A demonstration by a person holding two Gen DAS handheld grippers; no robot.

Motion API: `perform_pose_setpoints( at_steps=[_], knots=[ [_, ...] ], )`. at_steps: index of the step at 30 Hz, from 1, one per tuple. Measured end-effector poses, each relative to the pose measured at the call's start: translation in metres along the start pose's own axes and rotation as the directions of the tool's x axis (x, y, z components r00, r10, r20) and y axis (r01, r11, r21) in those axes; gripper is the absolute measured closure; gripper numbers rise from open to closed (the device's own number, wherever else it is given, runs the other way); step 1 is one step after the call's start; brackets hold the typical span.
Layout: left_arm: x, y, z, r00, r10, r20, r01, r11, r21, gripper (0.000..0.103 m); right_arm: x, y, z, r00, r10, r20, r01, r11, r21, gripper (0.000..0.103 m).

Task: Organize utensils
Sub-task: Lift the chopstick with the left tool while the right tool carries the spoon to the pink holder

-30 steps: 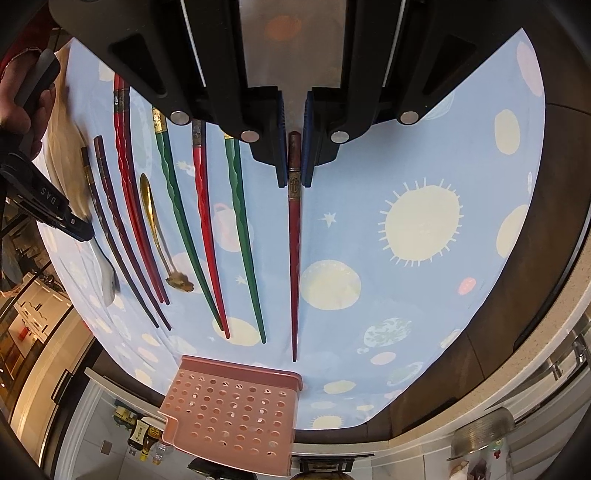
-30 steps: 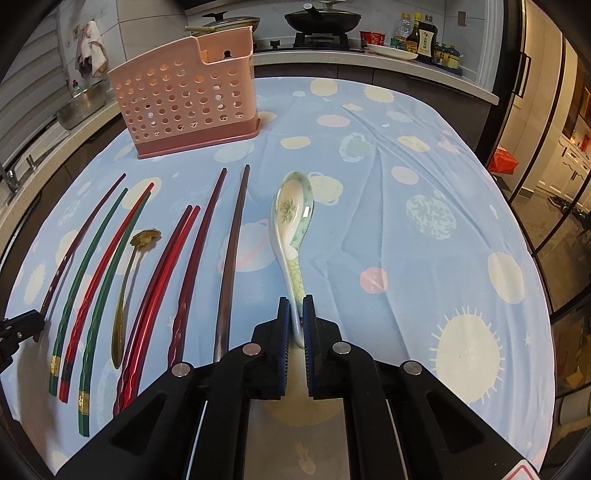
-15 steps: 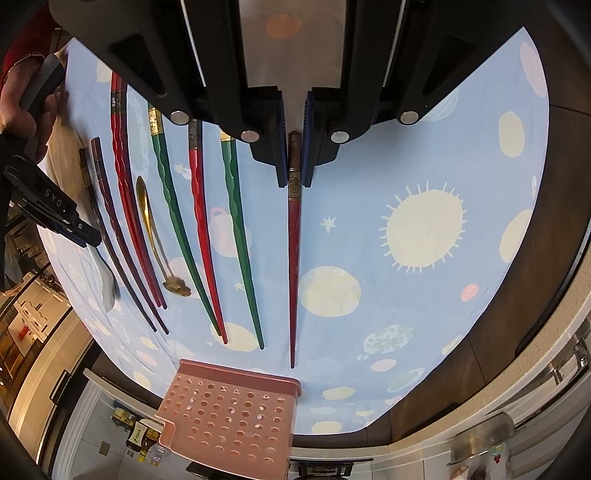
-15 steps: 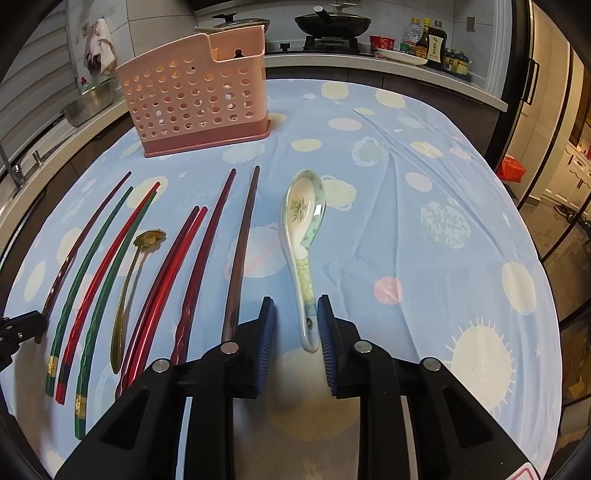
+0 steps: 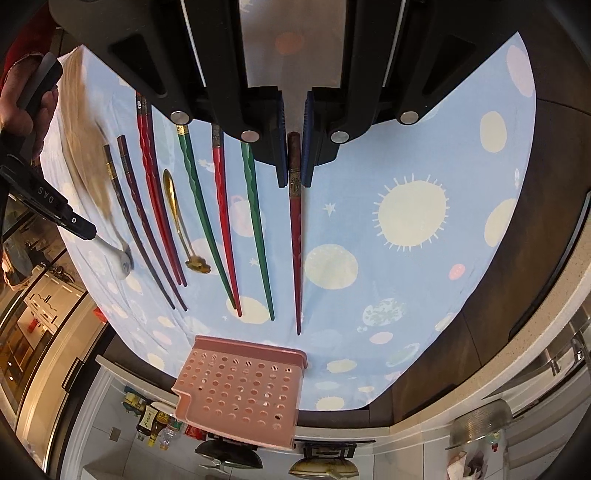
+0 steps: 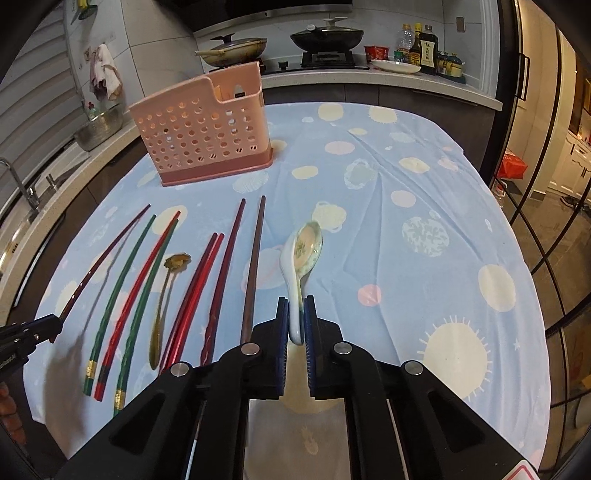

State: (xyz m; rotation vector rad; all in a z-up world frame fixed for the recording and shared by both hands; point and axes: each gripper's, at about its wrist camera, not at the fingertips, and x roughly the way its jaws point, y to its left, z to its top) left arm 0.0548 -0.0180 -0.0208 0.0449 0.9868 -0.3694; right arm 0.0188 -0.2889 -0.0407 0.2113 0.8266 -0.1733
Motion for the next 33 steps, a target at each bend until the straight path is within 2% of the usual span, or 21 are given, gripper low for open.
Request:
perform_pose_setpoints(
  at_steps=[6, 14, 24, 33],
  knots=[
    [-0.027, -0.001, 0.014, 0.996, -0.030, 0.082, 0.030, 1.000, 0.004, 0.096, -0.025, 0.000, 0.015, 0.998, 0.031, 0.063, -0.032, 0.999, 0.014, 0.096],
    [-0.044, -0.001, 0.039, 0.987, -0.013, 0.162, 0.010, 1.000, 0.018, 0.096, -0.038, 0.000, 0.030, 0.992, 0.070, 0.103, -0.073, 0.997, 0.025, 0.097],
    [-0.066, 0.002, 0.081, 0.964, 0.001, 0.267, -0.007, 1.000, 0.023, 0.096, -0.046, 0.003, 0.059, 0.984, 0.097, 0.149, -0.100, 0.995, 0.014, 0.097],
    [-0.078, 0.004, 0.130, 0.939, 0.007, 0.343, -0.021, 0.999, 0.038, 0.096, -0.043, 0.014, 0.104, 0.973, 0.142, 0.181, -0.141, 0.990, -0.021, 0.097]
  ],
)
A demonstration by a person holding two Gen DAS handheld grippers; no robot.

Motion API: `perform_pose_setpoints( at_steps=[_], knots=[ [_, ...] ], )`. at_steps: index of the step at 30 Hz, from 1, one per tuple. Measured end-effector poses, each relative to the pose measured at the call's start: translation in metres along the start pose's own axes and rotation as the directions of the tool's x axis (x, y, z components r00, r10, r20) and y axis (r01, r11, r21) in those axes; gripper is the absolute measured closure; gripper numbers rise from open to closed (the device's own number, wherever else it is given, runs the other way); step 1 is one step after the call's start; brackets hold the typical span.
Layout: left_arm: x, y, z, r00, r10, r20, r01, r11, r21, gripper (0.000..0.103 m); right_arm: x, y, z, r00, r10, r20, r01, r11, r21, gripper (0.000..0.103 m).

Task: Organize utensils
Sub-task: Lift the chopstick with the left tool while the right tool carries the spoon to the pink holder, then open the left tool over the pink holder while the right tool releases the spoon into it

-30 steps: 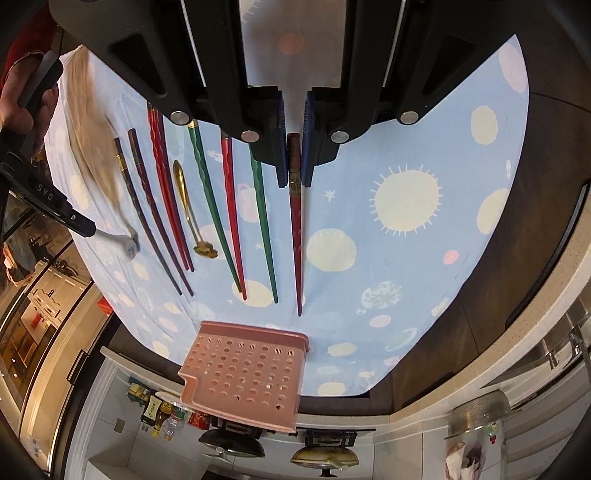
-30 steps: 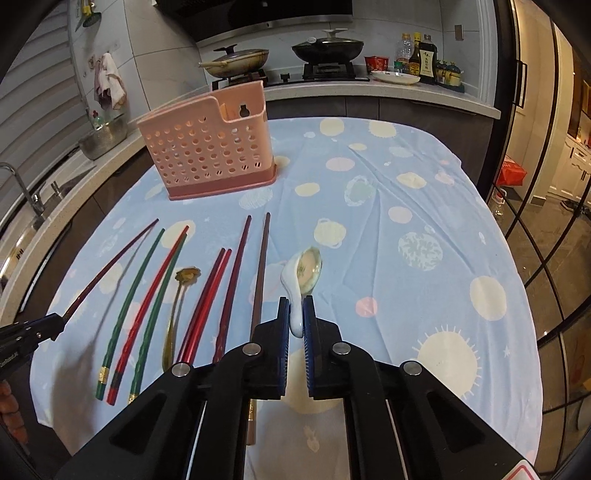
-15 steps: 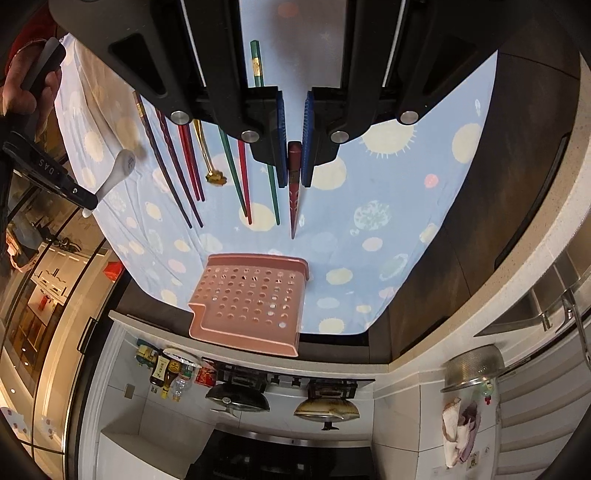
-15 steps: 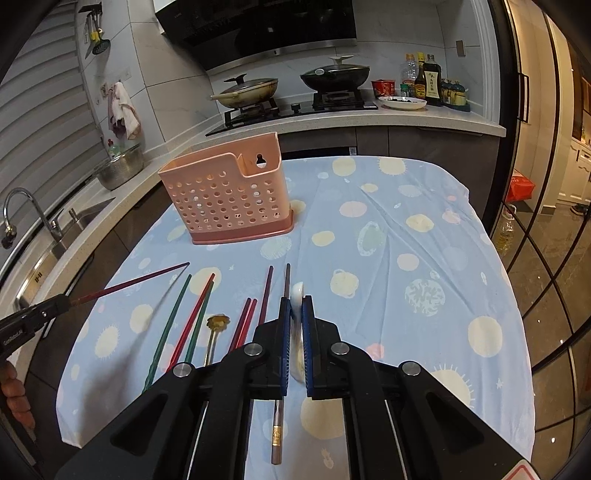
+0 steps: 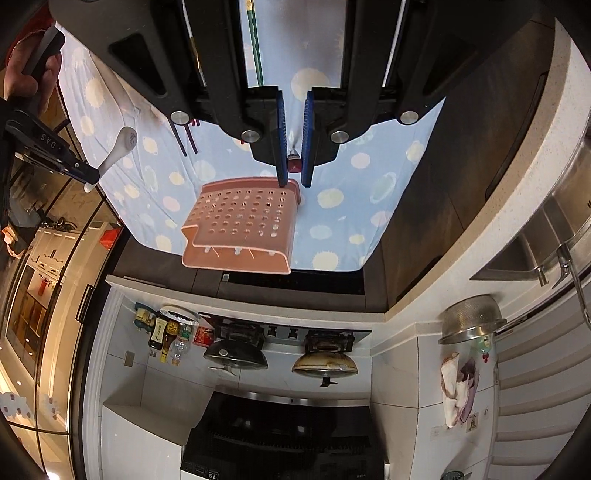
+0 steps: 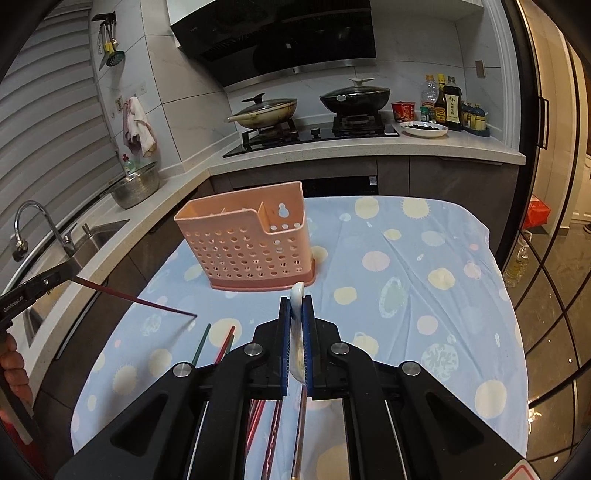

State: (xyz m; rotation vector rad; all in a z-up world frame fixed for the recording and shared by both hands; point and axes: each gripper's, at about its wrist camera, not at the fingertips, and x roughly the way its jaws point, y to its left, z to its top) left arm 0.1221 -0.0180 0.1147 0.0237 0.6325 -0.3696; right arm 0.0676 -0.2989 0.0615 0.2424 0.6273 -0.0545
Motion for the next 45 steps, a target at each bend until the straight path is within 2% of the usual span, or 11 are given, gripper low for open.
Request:
perform_pose_setpoints(
  at_steps=[10, 17, 21, 26, 29, 38, 42, 43, 45],
  knots=[
    [-0.010, -0.004, 0.067, 0.992, -0.010, 0.129, 0.006, 0.999, 0.036, 0.096, 0.025, 0.010, 0.075, 0.996, 0.070, 0.055, -0.071, 0.997, 0.009, 0.097],
    [-0.024, -0.012, 0.132, 0.963, -0.019, 0.269, 0.006, 0.999, 0.050, 0.096, 0.054, 0.016, 0.124, 0.989, 0.119, 0.087, -0.122, 0.992, 0.031, 0.097],
    [-0.026, -0.014, 0.167, 0.943, -0.041, 0.332, 0.027, 0.999, 0.045, 0.096, 0.078, 0.019, 0.140, 0.989, 0.125, 0.072, -0.128, 0.991, 0.038, 0.097],
    [-0.013, -0.018, 0.196, 0.930, -0.059, 0.362, 0.049, 0.998, 0.038, 0.096, 0.104, 0.021, 0.150, 0.991, 0.127, 0.049, -0.129, 0.990, 0.055, 0.097],
    [0.001, -0.020, 0.204, 0.933, -0.069, 0.353, 0.061, 0.998, 0.034, 0.096, 0.118, 0.020, 0.149, 0.991, 0.127, 0.029, -0.129, 0.989, 0.070, 0.097],
    [0.073, -0.021, 0.192, 0.974, -0.066, 0.217, 0.063, 0.998, 0.019, 0.096, 0.146, 0.006, 0.137, 0.994, 0.099, -0.035, -0.095, 0.990, 0.101, 0.097],
    [0.090, -0.023, 0.186, 0.982, -0.038, 0.186, 0.036, 0.999, 0.013, 0.096, 0.149, 0.001, 0.133, 0.996, 0.084, -0.038, -0.080, 0.991, 0.105, 0.093],
    [0.090, -0.023, 0.185, 0.982, -0.038, 0.186, 0.038, 0.999, 0.008, 0.094, 0.148, 0.001, 0.132, 0.997, 0.076, -0.033, -0.072, 0.992, 0.105, 0.091],
    [0.091, -0.022, 0.184, 0.983, -0.028, 0.183, 0.029, 1.000, -0.002, 0.080, 0.144, 0.001, 0.131, 0.997, 0.070, -0.027, -0.067, 0.993, 0.099, 0.087]
  ],
)
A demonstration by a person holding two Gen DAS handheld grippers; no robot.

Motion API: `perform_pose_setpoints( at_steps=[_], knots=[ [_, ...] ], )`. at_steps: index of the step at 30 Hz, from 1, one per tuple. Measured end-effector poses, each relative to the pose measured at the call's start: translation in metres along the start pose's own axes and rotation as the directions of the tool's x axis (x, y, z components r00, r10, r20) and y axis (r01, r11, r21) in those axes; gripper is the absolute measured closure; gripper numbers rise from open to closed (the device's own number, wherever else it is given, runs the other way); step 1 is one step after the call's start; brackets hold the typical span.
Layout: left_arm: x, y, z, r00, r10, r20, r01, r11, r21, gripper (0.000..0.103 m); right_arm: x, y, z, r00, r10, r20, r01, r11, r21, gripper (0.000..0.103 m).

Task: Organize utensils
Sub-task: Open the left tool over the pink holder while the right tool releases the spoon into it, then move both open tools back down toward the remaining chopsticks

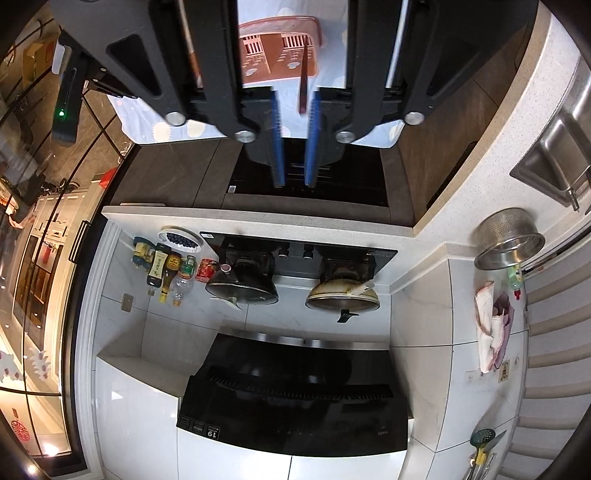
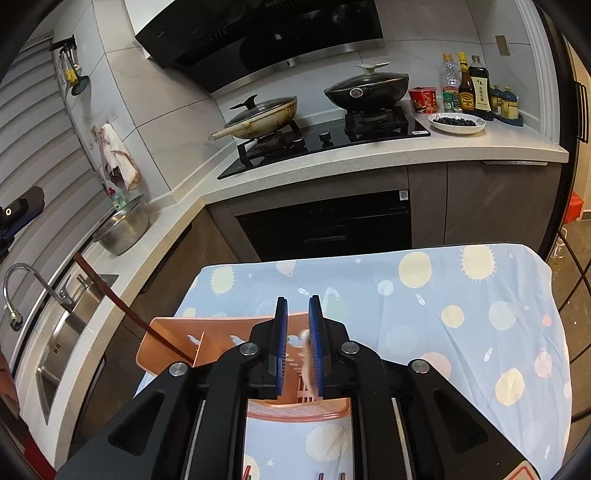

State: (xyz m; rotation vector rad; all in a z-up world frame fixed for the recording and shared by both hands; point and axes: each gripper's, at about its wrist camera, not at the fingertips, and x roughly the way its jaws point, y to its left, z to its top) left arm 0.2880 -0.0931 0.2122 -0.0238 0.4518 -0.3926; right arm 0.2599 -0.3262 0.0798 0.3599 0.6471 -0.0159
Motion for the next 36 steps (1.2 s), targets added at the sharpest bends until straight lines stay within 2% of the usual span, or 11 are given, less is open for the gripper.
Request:
perform_pose_setpoints(
  at_steps=[1, 2, 13, 20, 27, 30, 36],
  knots=[
    [-0.001, 0.000, -0.001, 1.000, 0.013, 0.004, -0.013, 1.000, -0.008, 0.062, -0.001, -0.001, -0.001, 1.000, -0.003, 0.004, 0.003, 1.000, 0.000, 0.084],
    [-0.003, 0.000, -0.002, 1.000, 0.021, 0.013, -0.021, 1.000, -0.009, 0.056, -0.003, -0.001, -0.001, 1.000, -0.005, 0.006, 0.005, 1.000, -0.003, 0.083],
    [-0.029, 0.003, -0.023, 1.000, 0.027, -0.001, -0.027, 1.000, 0.012, 0.056, -0.038, 0.001, -0.025, 0.999, -0.031, 0.027, 0.032, 0.999, -0.035, 0.082],
    [-0.057, 0.004, -0.056, 0.999, 0.022, -0.026, -0.022, 1.000, 0.021, 0.056, -0.065, -0.003, -0.060, 0.999, -0.041, 0.009, 0.041, 0.999, -0.033, 0.081],
    [-0.076, 0.007, -0.120, 0.991, 0.028, -0.130, -0.025, 0.999, 0.025, 0.056, -0.096, -0.002, -0.109, 0.996, -0.089, -0.007, 0.088, 0.994, -0.066, 0.081],
    [-0.080, 0.008, -0.153, 0.981, 0.043, -0.192, -0.037, 0.999, 0.036, 0.056, -0.107, 0.001, -0.138, 0.992, -0.124, -0.023, 0.121, 0.988, -0.099, 0.081],
    [-0.089, 0.010, -0.222, 0.946, 0.051, -0.320, -0.040, 0.998, 0.040, 0.056, -0.128, 0.000, -0.193, 0.985, -0.162, -0.063, 0.154, 0.981, -0.120, 0.081]
  ],
)
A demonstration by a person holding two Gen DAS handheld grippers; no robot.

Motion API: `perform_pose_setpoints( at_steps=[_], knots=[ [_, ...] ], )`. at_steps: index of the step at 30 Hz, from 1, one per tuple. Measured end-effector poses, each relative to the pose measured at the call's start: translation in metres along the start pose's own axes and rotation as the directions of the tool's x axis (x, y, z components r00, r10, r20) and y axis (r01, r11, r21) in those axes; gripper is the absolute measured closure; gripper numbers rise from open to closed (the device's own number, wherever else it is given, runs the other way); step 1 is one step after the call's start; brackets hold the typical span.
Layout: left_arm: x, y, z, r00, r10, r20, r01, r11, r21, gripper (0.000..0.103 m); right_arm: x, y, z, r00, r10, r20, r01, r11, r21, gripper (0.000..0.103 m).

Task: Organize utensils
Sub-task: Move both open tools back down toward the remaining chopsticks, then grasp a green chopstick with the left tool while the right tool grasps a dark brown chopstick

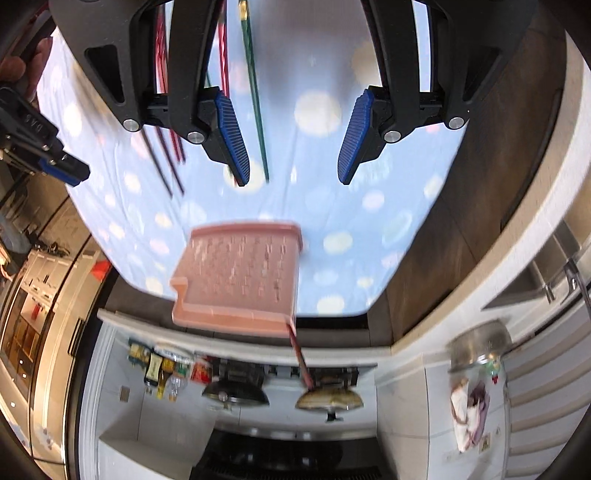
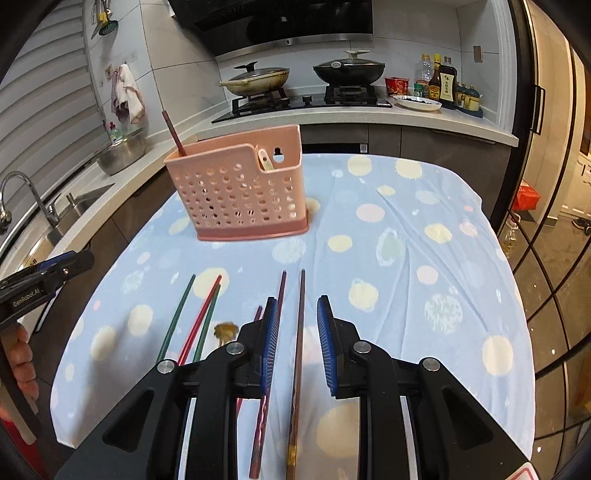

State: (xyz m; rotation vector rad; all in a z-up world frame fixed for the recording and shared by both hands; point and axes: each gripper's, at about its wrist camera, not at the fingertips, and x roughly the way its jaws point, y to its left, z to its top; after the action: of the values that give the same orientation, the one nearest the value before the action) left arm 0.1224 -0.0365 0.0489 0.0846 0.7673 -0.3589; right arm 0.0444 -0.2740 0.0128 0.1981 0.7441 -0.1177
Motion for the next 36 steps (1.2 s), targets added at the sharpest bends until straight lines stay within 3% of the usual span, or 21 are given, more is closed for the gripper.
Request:
perform_pose_setpoints(
  at_steps=[7, 13, 36],
  knots=[
    [0.006, -0.001, -0.067, 0.992, 0.003, -0.124, -0.003, 1.000, 0.000, 0.056, -0.008, -0.006, -0.058, 0.998, -0.015, -0.068, 0.017, 1.000, 0.026, 0.081],
    [0.005, -0.006, -0.101, 0.983, -0.011, -0.181, 0.008, 1.000, -0.018, 0.056, -0.003, -0.003, -0.094, 0.993, -0.020, -0.116, 0.024, 0.999, 0.028, 0.081],
    [0.014, -0.025, -0.132, 0.966, -0.045, -0.253, 0.047, 0.999, 0.002, 0.057, 0.013, 0.007, -0.116, 0.987, -0.013, -0.163, 0.017, 1.000, 0.024, 0.081]
  ],
)
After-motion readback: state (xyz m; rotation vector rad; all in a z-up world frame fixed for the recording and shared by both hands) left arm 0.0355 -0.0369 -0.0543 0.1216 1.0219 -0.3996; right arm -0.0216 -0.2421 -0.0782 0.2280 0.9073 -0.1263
